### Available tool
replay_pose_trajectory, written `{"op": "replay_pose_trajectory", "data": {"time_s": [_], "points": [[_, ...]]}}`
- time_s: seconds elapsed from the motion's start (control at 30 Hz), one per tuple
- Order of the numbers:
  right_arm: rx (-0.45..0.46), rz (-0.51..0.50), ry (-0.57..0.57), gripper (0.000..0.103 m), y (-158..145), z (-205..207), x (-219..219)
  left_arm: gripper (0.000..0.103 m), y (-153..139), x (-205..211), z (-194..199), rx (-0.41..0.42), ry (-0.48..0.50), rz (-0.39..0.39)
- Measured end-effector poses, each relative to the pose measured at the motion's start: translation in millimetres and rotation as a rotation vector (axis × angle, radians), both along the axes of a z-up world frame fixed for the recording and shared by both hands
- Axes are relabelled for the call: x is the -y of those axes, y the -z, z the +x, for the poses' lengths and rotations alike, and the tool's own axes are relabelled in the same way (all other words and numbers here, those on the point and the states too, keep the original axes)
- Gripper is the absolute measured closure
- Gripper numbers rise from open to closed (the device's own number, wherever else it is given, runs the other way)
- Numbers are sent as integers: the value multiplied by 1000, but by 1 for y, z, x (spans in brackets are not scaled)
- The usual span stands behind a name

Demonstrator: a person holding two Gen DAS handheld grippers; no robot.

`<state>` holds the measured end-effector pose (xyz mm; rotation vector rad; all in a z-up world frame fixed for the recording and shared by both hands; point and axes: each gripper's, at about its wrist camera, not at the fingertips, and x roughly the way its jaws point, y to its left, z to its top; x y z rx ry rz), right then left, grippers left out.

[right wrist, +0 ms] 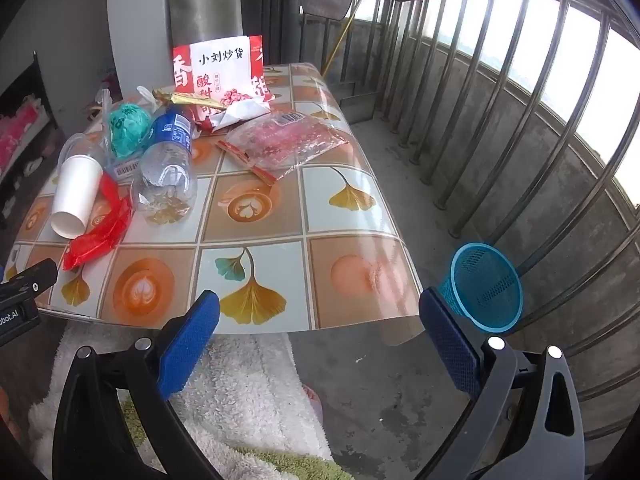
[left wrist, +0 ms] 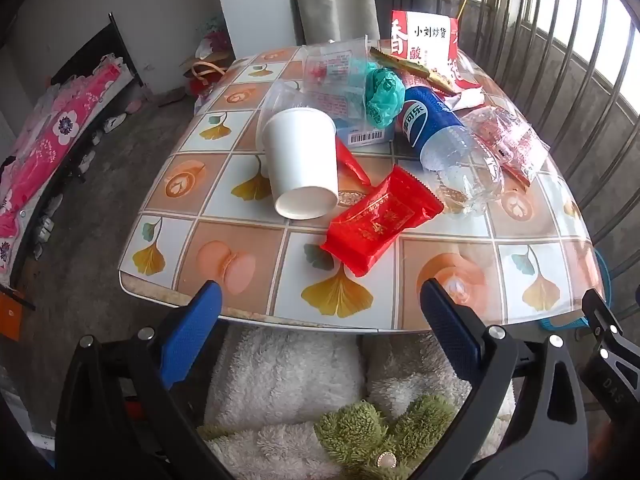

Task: Collect trash

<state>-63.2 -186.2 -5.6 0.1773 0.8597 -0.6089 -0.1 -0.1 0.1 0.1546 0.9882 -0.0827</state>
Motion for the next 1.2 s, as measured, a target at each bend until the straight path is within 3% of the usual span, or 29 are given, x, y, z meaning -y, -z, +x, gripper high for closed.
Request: {"op": "replay_pose_trajectory", "data": {"time_s": [0.43, 1.2], "points": [[7, 27, -1, 6, -2, 2, 0, 7, -8, 5, -2, -5, 3, -7], [16, 48, -4, 6, -3, 2, 2, 7, 5, -2, 1, -16, 2, -22]]}}
